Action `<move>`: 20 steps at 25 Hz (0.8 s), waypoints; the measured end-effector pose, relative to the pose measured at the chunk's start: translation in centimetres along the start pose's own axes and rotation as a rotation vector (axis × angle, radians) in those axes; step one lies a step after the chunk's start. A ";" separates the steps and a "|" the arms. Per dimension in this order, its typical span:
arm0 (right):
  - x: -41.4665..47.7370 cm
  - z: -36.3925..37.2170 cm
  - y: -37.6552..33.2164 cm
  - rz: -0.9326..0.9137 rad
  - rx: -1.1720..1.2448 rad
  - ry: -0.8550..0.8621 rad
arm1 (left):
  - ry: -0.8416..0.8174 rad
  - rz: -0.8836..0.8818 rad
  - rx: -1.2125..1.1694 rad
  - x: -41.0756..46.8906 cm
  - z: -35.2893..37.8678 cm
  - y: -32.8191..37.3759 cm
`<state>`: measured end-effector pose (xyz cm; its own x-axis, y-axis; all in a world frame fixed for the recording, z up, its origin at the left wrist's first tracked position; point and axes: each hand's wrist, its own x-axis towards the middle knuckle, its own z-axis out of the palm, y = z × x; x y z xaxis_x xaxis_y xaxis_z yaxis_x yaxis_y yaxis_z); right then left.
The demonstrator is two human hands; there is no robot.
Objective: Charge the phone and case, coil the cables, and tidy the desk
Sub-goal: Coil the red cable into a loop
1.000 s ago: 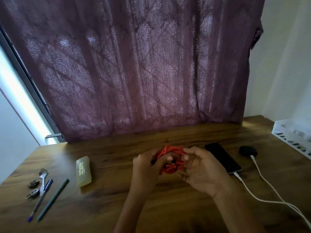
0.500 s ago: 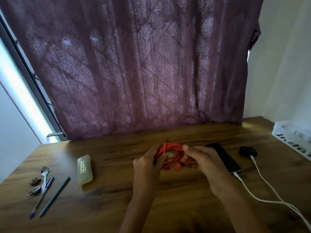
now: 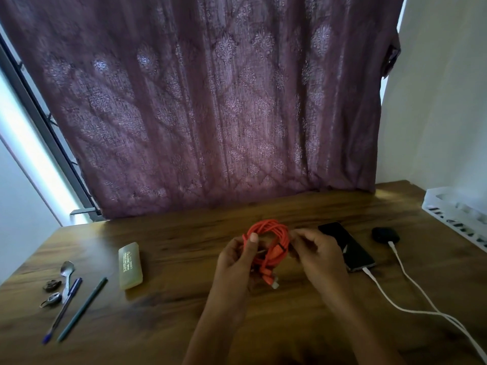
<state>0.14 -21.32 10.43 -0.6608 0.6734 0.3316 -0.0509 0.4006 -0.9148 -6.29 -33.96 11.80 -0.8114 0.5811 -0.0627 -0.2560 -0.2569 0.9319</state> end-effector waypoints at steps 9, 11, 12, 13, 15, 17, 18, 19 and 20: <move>-1.7 -0.1 -2.0 0.309 0.253 -0.211 | 0.119 0.123 0.423 0.2 0.8 -1.6; -1.8 -0.2 -2.1 0.259 0.139 -0.249 | 0.143 0.103 0.413 0.4 0.8 -1.5; -1.8 -0.3 -2.1 0.245 0.133 -0.231 | 0.130 0.076 0.400 0.5 0.6 -1.4; -1.6 -0.3 -1.9 0.239 0.136 -0.212 | 0.093 0.028 0.372 0.5 0.5 -1.1; -1.3 -0.4 -2.0 0.288 0.221 -0.186 | -0.043 -0.070 0.293 0.7 -0.4 -0.4; -0.9 -0.7 -1.7 0.400 0.373 -0.200 | -0.161 -0.117 0.160 0.8 -1.5 0.3; -0.6 -1.0 -1.3 0.462 0.469 -0.215 | -0.166 -0.118 0.087 0.9 -1.9 0.3; -0.5 -1.3 -1.0 0.521 0.572 -0.233 | -0.140 -0.114 0.027 1.1 -2.2 0.3; -0.4 -1.5 -1.0 0.567 0.659 -0.253 | -0.099 -0.104 -0.006 1.2 -2.2 0.1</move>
<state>1.58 -21.05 11.57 -0.8580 0.4738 -0.1984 -0.0350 -0.4392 -0.8977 -8.51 -35.01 11.05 -0.7243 0.6783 -0.1233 -0.3396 -0.1953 0.9201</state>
